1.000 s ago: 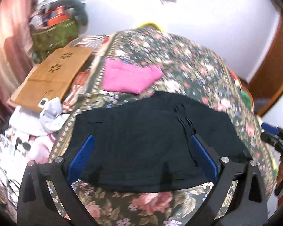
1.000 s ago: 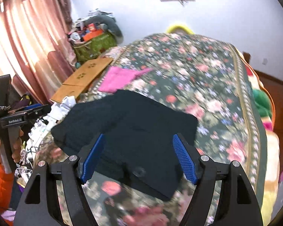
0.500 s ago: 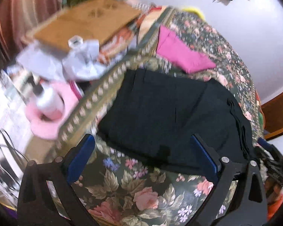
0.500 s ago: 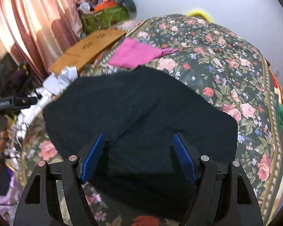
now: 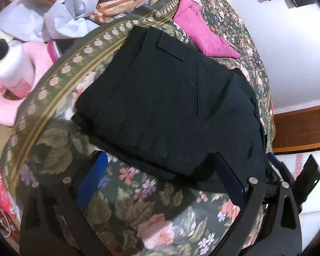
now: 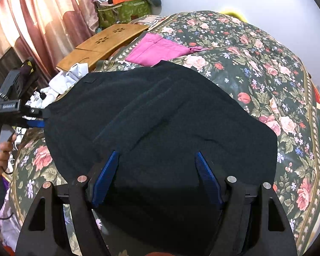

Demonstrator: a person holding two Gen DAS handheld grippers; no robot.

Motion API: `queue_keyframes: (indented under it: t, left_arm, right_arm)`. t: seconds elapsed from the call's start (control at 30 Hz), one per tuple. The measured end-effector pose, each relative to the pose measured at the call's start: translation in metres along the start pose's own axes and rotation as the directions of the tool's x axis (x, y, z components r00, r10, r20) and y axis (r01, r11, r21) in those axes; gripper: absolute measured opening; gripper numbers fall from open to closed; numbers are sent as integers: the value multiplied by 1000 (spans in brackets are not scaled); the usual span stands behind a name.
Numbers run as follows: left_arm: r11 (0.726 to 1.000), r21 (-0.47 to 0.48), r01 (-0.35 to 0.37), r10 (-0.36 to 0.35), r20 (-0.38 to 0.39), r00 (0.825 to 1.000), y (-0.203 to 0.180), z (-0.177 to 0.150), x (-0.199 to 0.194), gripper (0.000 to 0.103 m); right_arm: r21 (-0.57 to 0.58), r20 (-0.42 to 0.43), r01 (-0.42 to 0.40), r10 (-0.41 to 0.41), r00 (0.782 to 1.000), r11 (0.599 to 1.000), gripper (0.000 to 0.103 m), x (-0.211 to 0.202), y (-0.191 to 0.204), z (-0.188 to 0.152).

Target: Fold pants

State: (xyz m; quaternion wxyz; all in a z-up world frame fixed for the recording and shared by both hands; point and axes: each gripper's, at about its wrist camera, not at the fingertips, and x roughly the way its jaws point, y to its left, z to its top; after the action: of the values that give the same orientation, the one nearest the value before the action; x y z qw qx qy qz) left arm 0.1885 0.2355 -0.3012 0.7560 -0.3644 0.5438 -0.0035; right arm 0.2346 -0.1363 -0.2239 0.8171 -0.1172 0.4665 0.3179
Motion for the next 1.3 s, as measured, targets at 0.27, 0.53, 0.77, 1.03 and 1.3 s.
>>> queue_keyframes:
  t: [0.27, 0.53, 0.77, 1.03, 1.3]
  left_arm:
    - [1000, 13, -9, 9, 1, 1000, 0, 27, 20, 78]
    - [999, -35, -26, 27, 24, 999, 8, 47, 22, 29]
    - [981, 94, -168, 145, 214, 966, -35, 40, -16, 19]
    - [830, 266, -490, 280, 560, 780, -126, 18, -82, 16]
    - [773, 393, -498, 134, 666, 734, -216, 3, -109, 14]
  right_arm:
    - [30, -14, -30, 30, 999, 999, 72, 5, -4, -1]
    - [52, -7, -50, 50, 999, 997, 72, 5, -7, -3]
    - [91, 15, -82, 81, 997, 992, 71, -6, -13, -2]
    - [184, 144, -70, 43, 989, 980, 72, -54, -39, -12]
    - [227, 45, 2, -12, 999, 974, 72, -39, -73, -37]
